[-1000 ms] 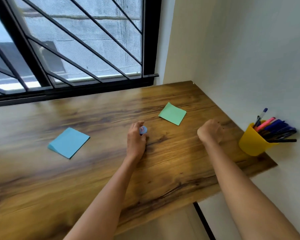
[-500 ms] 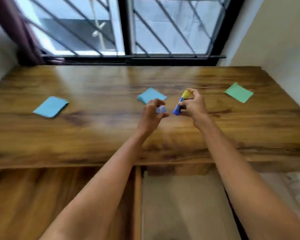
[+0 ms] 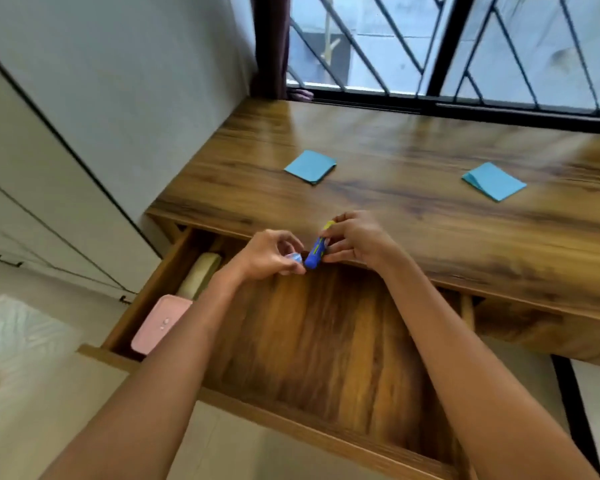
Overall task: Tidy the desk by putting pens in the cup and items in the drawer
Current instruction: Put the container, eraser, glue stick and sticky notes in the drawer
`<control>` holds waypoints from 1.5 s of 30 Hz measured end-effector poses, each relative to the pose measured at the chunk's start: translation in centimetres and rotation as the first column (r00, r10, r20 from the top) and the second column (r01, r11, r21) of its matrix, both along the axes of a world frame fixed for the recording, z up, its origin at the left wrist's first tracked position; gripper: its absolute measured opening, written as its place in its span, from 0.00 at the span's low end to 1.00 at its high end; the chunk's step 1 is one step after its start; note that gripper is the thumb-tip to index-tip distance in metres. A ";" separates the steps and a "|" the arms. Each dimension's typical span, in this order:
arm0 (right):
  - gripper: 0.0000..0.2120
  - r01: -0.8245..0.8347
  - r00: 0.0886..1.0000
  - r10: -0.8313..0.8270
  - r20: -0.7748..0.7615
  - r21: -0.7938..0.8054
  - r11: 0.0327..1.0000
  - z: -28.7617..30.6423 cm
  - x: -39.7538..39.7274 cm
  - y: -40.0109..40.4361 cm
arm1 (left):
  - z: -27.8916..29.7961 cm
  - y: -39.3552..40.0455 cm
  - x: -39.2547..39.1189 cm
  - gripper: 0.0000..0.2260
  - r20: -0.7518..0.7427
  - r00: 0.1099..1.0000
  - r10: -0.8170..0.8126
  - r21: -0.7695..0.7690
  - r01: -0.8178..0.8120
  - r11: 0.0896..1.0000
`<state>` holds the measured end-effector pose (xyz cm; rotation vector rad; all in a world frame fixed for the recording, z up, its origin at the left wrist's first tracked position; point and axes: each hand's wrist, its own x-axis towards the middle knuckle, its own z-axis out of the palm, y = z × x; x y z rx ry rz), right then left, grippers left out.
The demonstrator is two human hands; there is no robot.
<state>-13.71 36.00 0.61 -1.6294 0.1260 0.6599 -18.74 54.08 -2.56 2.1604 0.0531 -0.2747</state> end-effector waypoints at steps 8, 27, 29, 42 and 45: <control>0.17 -0.090 0.995 0.081 -0.052 -0.195 0.977 -8.0 -2.5 11.8 | -5.4 8.3 -4.8 0.16 -0.238 0.964 -0.115 0.520 0.226 0.824; 0.16 0.029 0.990 0.015 0.137 -0.314 0.949 -16.2 -1.1 22.1 | -9.8 9.2 -4.5 0.17 -0.056 0.998 0.014 0.908 0.045 0.417; 0.18 -0.006 0.988 0.050 0.143 -0.297 0.955 -16.4 -1.1 22.4 | -9.9 9.4 -4.6 0.17 -0.068 0.997 0.027 0.914 0.051 0.403; 0.17 -0.062 0.951 0.161 0.265 -0.346 0.936 -15.4 -2.3 20.9 | -9.1 8.4 -5.2 0.24 -0.003 0.989 0.145 0.881 -0.066 0.469; 0.09 0.061 0.904 0.082 0.420 -0.317 0.946 -13.9 -2.8 18.8 | -7.2 6.8 -4.5 0.13 0.196 0.974 0.109 0.842 -0.225 0.490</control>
